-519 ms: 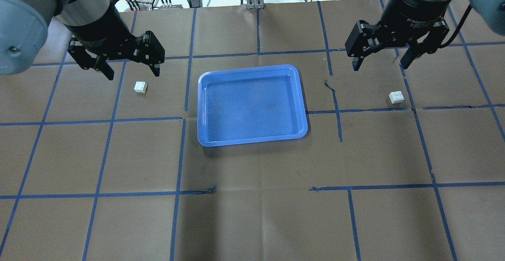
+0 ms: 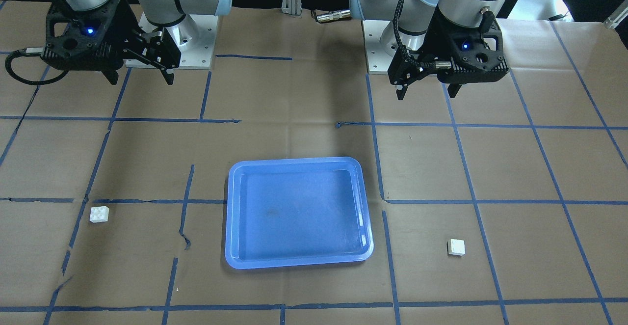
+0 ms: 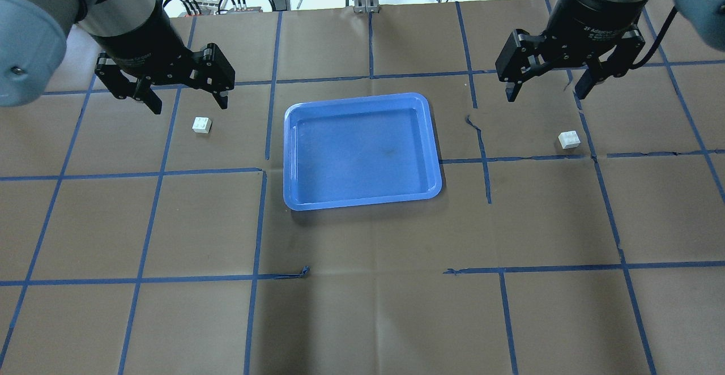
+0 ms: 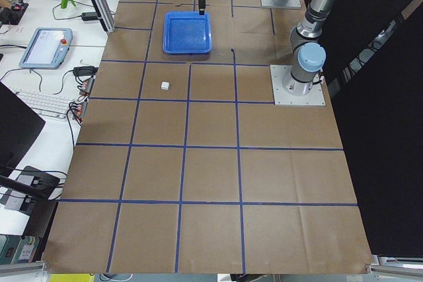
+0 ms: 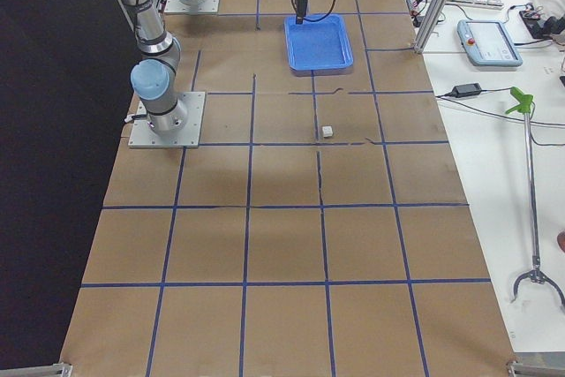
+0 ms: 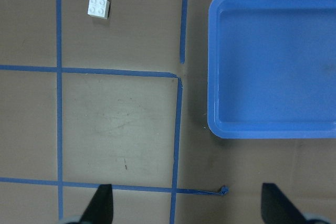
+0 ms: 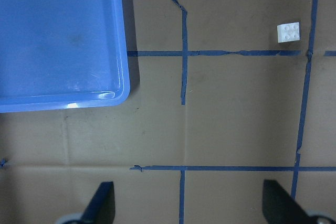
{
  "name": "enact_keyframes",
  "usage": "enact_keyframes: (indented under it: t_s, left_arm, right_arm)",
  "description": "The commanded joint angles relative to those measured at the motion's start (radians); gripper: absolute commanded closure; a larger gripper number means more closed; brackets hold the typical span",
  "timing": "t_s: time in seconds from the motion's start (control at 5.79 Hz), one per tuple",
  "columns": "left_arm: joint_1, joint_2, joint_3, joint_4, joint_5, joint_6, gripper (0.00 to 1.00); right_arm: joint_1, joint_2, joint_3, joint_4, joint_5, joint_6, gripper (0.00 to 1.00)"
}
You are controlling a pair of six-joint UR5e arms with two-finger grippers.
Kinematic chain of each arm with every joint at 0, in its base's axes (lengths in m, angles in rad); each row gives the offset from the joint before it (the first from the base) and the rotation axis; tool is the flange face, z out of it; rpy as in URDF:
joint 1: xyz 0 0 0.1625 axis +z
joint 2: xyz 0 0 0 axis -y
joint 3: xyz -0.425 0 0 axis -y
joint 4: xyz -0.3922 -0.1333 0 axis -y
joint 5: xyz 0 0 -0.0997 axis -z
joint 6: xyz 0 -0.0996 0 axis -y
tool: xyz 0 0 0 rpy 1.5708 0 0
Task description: Assemble white blocks and place on blue tray
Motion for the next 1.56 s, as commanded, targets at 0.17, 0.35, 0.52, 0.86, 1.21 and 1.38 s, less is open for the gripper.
enact_keyframes:
  t_s: [0.17, 0.35, 0.52, 0.86, 1.21, 1.38]
  left_arm:
    - [0.005, 0.06, -0.035, -0.029, 0.0, 0.0, 0.0]
    - [0.015, 0.064, -0.034, -0.041, 0.003, 0.006, 0.0]
    - [0.025, 0.053, -0.034, -0.032, 0.047, 0.009, 0.0]
    - [0.111, -0.035, -0.025, -0.022, 0.043, 0.148, 0.01]
    - [0.192, -0.315, -0.037, 0.408, 0.032, 0.324, 0.01]
    - [0.211, -0.418, -0.039, 0.507, 0.031, 0.344, 0.01]
  right_arm:
    - [0.0, 0.0, 0.001, 0.0, 0.004, -0.012, 0.0]
    - [0.0, 0.002, 0.004, 0.0, 0.005, -0.101, 0.0]
    - [-0.005, 0.005, 0.004, 0.0, -0.004, -0.265, 0.0]
    - [-0.028, 0.018, 0.006, -0.005, -0.039, -0.7, 0.0]
    - [-0.113, 0.026, 0.006, -0.008, -0.05, -1.169, 0.0]
    - [-0.189, 0.041, 0.006, -0.014, -0.047, -1.427, 0.0]
